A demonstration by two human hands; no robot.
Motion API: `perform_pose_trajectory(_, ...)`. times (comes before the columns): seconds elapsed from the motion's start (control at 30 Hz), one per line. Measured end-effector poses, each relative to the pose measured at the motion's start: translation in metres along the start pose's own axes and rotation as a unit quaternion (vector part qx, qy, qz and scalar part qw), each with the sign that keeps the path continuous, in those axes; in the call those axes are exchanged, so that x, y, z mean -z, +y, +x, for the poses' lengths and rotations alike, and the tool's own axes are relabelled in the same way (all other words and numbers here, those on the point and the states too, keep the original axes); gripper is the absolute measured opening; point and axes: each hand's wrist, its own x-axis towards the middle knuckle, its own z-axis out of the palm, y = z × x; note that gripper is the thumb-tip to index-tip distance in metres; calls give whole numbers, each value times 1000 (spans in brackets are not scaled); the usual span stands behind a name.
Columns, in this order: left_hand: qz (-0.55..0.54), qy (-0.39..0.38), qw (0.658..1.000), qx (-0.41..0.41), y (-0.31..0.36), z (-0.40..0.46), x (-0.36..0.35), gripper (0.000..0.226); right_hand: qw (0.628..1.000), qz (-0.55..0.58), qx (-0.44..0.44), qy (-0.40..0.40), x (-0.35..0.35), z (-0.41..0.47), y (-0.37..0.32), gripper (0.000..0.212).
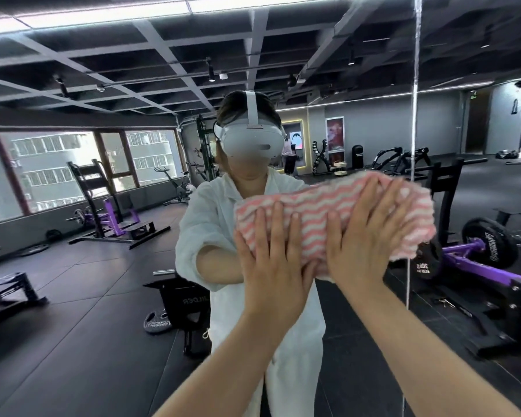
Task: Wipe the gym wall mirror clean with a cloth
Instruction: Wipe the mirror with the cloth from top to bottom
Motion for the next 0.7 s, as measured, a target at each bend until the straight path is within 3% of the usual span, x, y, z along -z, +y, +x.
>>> perform_pose_trajectory(0.17,0,74,997,10,-30,69,18,67,996,-44,76,31,12,61,-37,65)
perform_pose_trajectory(0.3,-9,72,997,0,-41,82,26,63,994,-35,91,50,12,63,-41,63)
perform_pose_trajectory(0.4,-26,49,998,-31,-36,47,16,60,989,-45,124,63,0,31,-18,62)
perform_pose_trajectory(0.57,-6,9,996,-84,-13,-44,-19,56,993,-35,114,0,-22,-58,35,61)
perform_pose_trajectory(0.7,-4,-46,992,-118,5,-119,-40,93,992,-32,91,-77,-26,-127,73,65)
